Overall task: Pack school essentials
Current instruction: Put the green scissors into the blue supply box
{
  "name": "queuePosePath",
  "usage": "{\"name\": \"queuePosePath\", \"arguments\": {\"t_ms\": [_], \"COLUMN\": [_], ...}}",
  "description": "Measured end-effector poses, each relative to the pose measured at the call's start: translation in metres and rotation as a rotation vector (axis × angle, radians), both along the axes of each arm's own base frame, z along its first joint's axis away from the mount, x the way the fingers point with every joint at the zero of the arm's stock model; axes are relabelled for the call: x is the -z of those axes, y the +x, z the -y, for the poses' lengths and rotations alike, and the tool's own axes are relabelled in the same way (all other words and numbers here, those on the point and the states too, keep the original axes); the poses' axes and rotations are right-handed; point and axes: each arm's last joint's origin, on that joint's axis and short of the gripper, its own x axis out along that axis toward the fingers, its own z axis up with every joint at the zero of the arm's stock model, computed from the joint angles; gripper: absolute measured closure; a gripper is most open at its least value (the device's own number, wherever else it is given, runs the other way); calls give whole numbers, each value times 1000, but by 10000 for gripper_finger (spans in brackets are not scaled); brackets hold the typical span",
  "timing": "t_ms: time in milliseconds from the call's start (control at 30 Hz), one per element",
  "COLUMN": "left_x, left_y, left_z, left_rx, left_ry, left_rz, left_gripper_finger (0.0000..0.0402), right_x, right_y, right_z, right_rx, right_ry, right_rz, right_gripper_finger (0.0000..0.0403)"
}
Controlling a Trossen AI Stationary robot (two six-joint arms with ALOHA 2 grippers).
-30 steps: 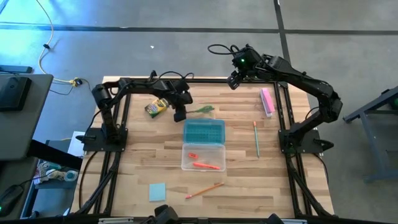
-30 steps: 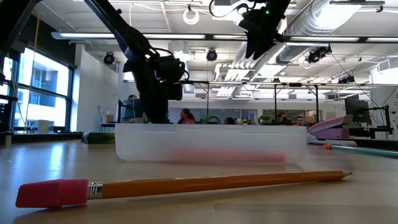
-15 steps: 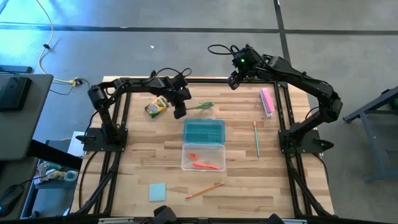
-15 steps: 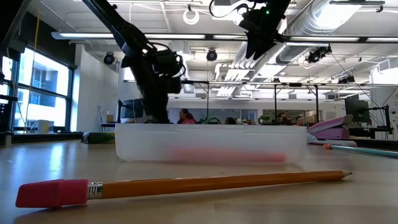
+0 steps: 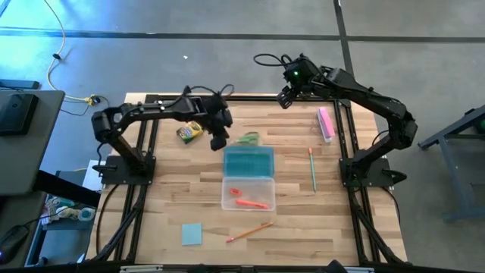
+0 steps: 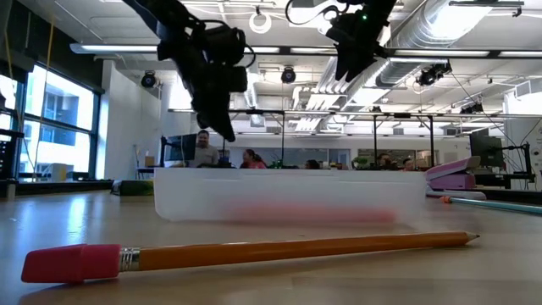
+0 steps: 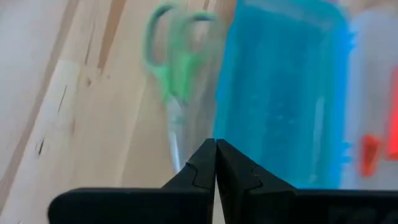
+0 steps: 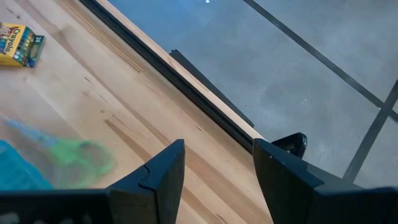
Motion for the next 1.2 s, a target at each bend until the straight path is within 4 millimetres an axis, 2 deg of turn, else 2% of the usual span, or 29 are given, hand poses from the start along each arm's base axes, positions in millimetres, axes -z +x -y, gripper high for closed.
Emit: {"name": "queuePosePath", "arguments": {"t_ms": [167,433,600,733,833,900,1033,1200], "left_x": [15,1,-15,-34,-40,-41,-31,-4], "left_y": [8,16,20,29,35,43,58,73], "left_z": [3,-19,-37,-52,-66,-76,-92,-102], "left_rx": [2,-105,-140,-175,-236,-265,-262,-239], "left_ry": [76,186,251,355,398,400,344,244], "left_rz": [-92,75,183,348,413,409,291,109], "left_gripper_finger": [401,391,348,299,267,255,253,269], "right_x": [0,0,0,-1,-1,-1,-1,-1], "right_y": [0,0,0,0,0,0,0,0], "right_z": [0,0,0,1,1,1,1,1], "right_rx": [-1,-1,4,19,20,20,21,22], "right_ry": [2,5,-2,-24,-27,-28,-28,-25], "right_rz": [0,-3,-6,-5,-1,0,1,-2], "right_gripper_finger": [222,222,222,222,222,222,222,222]}}
